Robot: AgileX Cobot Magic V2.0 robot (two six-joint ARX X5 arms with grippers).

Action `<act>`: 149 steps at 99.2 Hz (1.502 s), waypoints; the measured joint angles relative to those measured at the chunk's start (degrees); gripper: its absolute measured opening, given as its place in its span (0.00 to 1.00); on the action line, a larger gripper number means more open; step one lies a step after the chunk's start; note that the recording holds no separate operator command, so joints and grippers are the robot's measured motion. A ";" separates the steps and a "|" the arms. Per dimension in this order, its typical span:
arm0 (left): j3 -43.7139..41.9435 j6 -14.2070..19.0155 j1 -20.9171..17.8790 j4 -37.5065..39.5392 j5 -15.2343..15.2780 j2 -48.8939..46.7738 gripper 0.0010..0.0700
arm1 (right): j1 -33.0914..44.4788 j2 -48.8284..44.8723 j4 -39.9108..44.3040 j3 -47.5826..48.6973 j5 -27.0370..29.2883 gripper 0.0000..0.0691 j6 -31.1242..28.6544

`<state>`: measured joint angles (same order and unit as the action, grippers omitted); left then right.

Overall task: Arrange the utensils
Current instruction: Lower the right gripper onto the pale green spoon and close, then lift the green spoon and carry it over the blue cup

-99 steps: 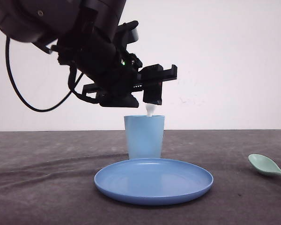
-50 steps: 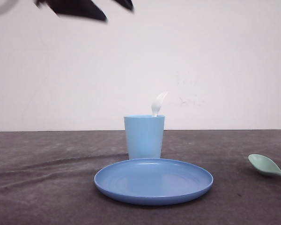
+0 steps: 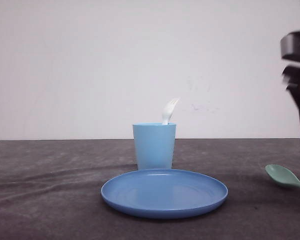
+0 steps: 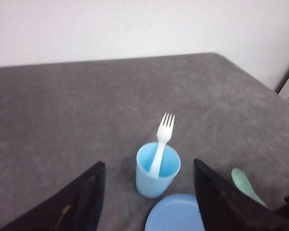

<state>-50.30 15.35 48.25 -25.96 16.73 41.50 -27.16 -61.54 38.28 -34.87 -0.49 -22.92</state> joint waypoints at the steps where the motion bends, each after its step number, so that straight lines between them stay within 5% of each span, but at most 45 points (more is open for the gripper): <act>1: 0.00 0.11 0.00 -0.24 0.00 -0.13 0.49 | -0.15 -0.24 -0.17 0.00 0.24 0.53 -0.09; 55: 0.00 0.59 0.00 -6.45 0.00 -0.85 0.49 | -2.80 -11.58 -7.78 0.00 6.27 0.45 -2.08; 84: 0.00 0.59 0.00 -6.62 0.02 -0.85 0.49 | -3.67 -11.91 -9.27 0.00 6.36 0.12 -2.47; 120: 0.02 0.59 0.00 -6.93 0.00 -0.85 0.49 | -4.70 -11.39 -8.70 -1.53 6.58 0.11 -2.29; 149: 0.02 0.59 0.00 -8.13 0.00 -0.85 0.49 | -10.56 -7.50 -12.33 -15.87 10.43 0.11 0.61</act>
<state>-50.28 15.94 48.25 -34.09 16.73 40.64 -37.71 -69.04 25.96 -50.74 9.93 -22.30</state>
